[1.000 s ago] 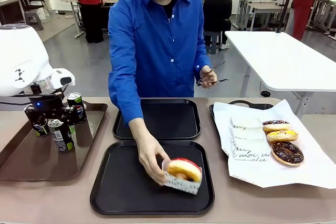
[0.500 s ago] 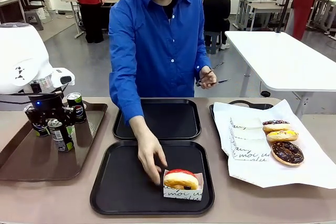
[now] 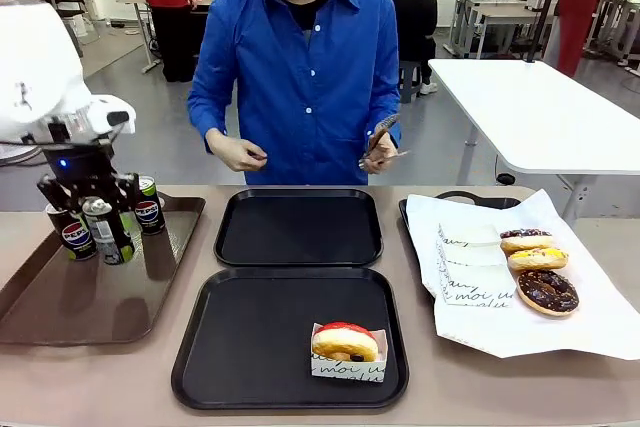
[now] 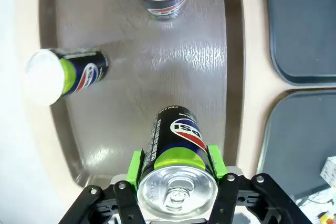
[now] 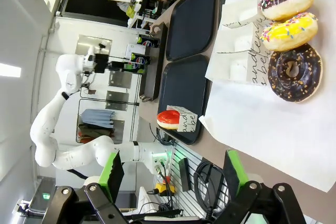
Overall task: Set up donuts and drinks on trays.
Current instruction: Pick up one Pepsi coke and place it on the Flat Tray.
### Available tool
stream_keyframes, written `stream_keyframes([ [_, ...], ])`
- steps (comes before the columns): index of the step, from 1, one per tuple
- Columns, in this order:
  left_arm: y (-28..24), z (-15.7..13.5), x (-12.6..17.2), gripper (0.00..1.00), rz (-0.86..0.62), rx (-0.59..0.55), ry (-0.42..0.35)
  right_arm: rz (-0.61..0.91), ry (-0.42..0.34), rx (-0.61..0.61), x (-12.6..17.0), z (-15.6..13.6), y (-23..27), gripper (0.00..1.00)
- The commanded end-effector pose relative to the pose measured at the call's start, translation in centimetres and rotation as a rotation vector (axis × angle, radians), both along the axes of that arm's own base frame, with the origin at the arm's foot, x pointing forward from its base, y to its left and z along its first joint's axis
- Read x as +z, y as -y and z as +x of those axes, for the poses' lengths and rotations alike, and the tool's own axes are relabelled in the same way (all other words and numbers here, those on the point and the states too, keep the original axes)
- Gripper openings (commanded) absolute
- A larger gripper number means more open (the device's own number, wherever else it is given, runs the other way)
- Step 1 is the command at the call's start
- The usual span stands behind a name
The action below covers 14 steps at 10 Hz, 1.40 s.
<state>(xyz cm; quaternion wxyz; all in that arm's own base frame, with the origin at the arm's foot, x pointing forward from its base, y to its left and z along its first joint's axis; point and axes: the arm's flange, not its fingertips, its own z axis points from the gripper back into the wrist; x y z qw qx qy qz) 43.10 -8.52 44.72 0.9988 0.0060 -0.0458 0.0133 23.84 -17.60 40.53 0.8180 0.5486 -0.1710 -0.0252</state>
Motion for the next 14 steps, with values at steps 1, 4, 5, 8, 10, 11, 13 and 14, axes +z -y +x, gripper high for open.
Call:
stream_keyframes([
  [1, 0.1, -1.4, 4.6, 0.00, 0.022, 0.040, 0.001, 0.008, 0.014, 0.004, -0.1, 0.1, 0.0, 1.00],
  [4, -0.7, -3.4, 7.6, 0.00, 0.006, 0.071, 0.043, 0.008, 0.014, 0.004, -0.1, 0.1, 0.0, 1.00],
  [5, -0.1, -2.3, 6.4, 0.00, 0.008, 0.015, 0.015, 0.008, 0.014, 0.004, -0.1, 0.1, 0.0, 1.00],
  [8, -0.1, -2.3, 6.4, 0.00, 0.008, 0.015, 0.015, 0.008, 0.014, 0.004, -0.1, 0.1, 0.0, 1.00],
  [10, -0.1, -2.3, 6.4, 0.00, 0.008, 0.015, 0.015, 0.008, 0.014, 0.004, -0.1, 0.1, 0.0, 1.00],
  [11, -0.2, -2.5, 6.0, 0.58, 0.013, 0.021, -0.007, 0.008, 0.014, 0.004, -0.1, 0.1, 0.0, 1.00],
  [13, 2.5, -2.7, 6.5, 0.58, -0.028, -0.066, 0.076, 0.008, 0.014, 0.004, -0.1, 0.1, 0.0, 1.00],
  [14, 4.6, -3.4, 7.2, 0.58, -0.036, -0.108, 0.098, 0.008, 0.014, 0.004, -0.1, 0.1, 0.0, 1.00],
])
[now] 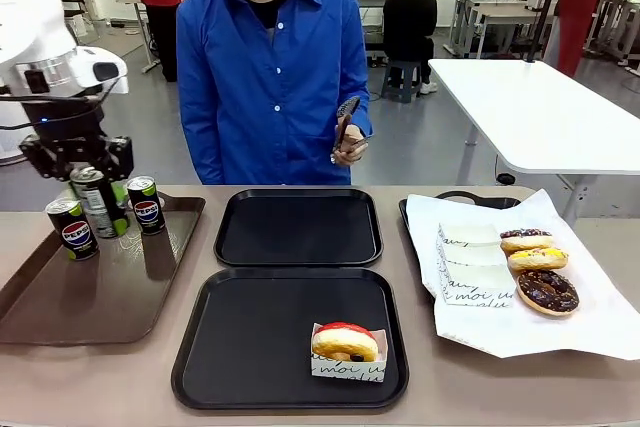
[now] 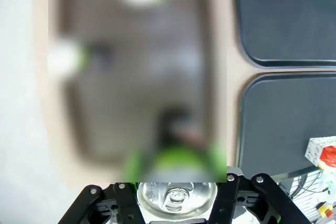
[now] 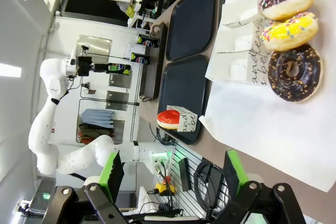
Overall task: Set up donuts and drinks on trays.
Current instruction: Pick up one Pepsi coke and place it on the Flat Tray.
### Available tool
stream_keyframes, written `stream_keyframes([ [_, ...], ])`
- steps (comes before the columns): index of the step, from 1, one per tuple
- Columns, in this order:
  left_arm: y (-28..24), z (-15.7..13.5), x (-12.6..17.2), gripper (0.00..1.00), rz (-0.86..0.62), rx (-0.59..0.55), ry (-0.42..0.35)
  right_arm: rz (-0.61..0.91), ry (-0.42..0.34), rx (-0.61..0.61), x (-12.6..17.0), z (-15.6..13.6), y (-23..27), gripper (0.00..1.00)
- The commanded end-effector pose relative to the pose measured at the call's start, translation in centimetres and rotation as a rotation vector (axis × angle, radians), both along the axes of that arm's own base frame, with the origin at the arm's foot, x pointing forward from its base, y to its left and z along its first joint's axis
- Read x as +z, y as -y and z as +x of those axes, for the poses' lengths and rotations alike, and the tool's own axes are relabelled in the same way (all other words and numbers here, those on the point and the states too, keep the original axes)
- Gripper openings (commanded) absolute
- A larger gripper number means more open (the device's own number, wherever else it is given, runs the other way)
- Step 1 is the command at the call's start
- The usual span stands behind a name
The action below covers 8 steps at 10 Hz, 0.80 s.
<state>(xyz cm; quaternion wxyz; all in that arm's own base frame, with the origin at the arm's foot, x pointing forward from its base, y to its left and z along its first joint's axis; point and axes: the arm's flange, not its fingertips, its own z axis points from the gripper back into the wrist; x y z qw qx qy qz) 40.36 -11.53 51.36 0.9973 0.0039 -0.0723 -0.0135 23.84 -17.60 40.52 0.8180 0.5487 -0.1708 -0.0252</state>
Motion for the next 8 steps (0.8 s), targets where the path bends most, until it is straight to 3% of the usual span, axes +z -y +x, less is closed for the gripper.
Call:
stream_keyframes([
  [1, 3.7, -1.6, 1.3, 0.58, -0.039, -0.110, 0.067, 0.008, 0.014, 0.004, -0.1, 0.1, 0.0, 1.00],
  [4, 11.6, -5.0, 1.0, 0.58, 0.001, -0.329, 0.078, 0.008, 0.014, 0.004, -0.1, 0.1, 0.0, 1.00],
  [8, 19.7, -8.2, -3.2, 0.58, 0.009, -0.524, 0.034, 0.008, 0.014, 0.004, -0.1, 0.1, 0.0, 1.00],
])
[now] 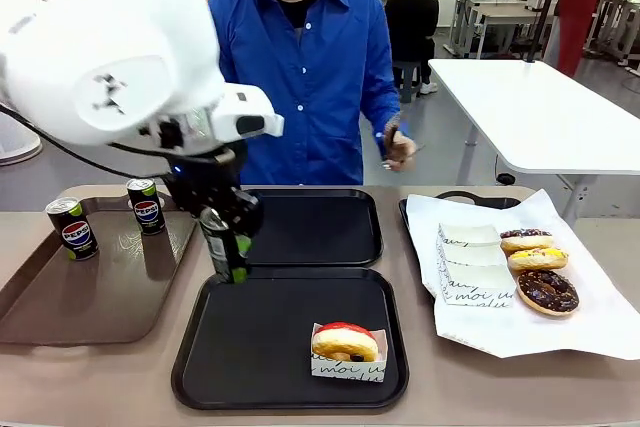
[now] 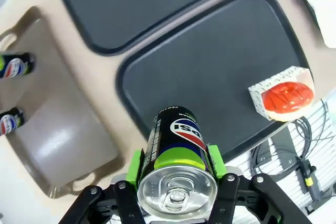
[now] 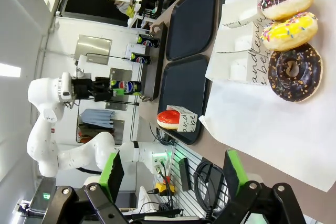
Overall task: Set up donuts and drinks on trays.
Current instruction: Pick up one Pepsi coke and place it on the Flat Tray.
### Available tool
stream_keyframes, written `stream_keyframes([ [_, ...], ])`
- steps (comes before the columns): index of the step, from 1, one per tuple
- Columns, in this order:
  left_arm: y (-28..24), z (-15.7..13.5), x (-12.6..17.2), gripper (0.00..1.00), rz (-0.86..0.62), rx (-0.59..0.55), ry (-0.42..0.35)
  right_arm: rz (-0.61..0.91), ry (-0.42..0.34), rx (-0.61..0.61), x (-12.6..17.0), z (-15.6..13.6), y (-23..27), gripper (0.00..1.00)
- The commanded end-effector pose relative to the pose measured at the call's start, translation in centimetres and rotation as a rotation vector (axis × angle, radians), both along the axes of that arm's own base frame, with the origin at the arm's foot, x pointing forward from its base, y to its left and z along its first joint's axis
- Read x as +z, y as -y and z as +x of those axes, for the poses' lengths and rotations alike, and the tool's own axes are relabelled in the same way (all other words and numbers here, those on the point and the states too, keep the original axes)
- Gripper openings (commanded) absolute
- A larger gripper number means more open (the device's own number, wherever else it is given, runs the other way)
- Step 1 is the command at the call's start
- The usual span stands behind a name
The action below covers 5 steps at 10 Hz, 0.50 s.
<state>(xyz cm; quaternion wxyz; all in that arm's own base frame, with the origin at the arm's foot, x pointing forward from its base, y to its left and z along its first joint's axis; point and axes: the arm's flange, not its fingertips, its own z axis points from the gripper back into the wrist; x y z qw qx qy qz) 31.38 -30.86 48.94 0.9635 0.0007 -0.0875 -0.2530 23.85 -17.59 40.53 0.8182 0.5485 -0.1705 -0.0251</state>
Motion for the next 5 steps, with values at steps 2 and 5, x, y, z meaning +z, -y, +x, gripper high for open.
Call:
stream_keyframes([
  [2, 2.3, 0.8, -2.8, 0.58, -0.025, -0.079, -0.048, 0.009, 0.015, 0.003, -0.1, 0.1, 0.1, 1.00],
  [5, 2.2, 0.0, -2.8, 0.58, 0.004, -0.054, -0.033, 0.009, 0.015, 0.003, -0.1, 0.1, 0.1, 1.00],
])
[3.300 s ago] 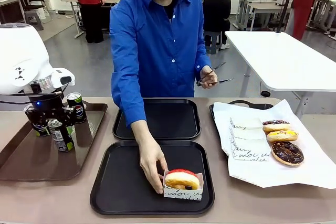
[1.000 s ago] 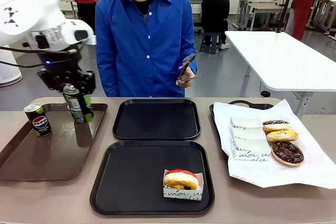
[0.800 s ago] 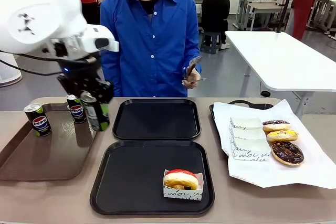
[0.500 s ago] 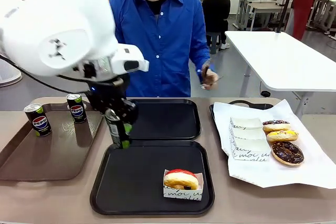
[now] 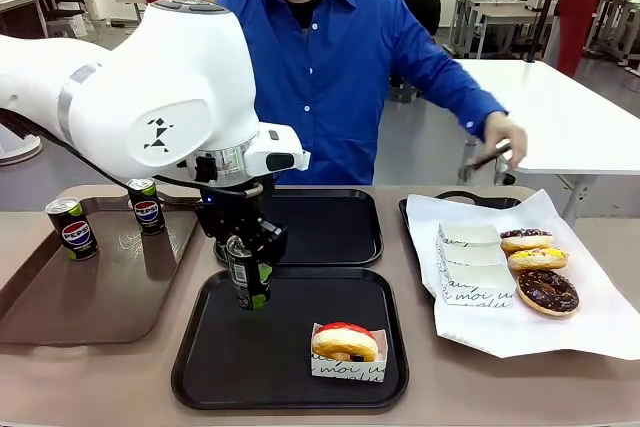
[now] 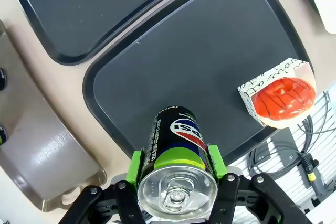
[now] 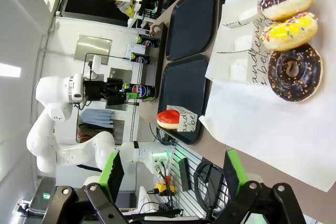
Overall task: Set up donuts and drinks on trays.
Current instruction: Pick up one Pepsi coke and place it on the Flat Tray.
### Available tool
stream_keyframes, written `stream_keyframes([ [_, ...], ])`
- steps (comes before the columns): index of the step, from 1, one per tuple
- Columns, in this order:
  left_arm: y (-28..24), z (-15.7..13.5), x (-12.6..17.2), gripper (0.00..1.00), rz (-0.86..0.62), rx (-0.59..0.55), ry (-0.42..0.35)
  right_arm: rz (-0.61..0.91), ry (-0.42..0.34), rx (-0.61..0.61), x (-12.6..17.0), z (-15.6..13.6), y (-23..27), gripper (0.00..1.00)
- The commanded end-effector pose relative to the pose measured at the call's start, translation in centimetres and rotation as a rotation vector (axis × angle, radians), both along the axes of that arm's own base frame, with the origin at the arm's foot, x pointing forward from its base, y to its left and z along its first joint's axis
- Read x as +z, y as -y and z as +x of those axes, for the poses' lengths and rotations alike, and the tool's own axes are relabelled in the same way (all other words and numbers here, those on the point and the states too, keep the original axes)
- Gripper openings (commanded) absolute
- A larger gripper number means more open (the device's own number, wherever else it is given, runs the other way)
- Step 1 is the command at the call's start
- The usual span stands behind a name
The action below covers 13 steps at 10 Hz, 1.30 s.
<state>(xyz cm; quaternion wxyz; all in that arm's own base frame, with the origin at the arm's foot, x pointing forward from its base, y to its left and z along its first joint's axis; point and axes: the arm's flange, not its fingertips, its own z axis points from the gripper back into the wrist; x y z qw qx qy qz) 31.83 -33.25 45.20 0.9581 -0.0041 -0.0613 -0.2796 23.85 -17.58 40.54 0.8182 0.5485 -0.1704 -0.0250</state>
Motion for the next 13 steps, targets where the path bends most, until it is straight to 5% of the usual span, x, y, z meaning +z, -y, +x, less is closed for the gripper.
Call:
stream_keyframes([
  [1, -0.2, -0.5, 0.9, 0.58, -0.005, 0.001, 0.019, 0.009, 0.015, 0.003, -0.1, 0.1, 0.1, 1.00],
  [9, -1.0, 1.0, -1.4, 0.58, -0.075, -0.015, 0.034, 0.009, 0.015, 0.003, -0.1, 0.1, 0.1, 1.00],
  [13, -0.9, 3.3, -4.8, 0.58, -0.058, 0.010, -0.072, 0.009, 0.015, 0.003, -0.1, 0.1, 0.1, 1.00],
])
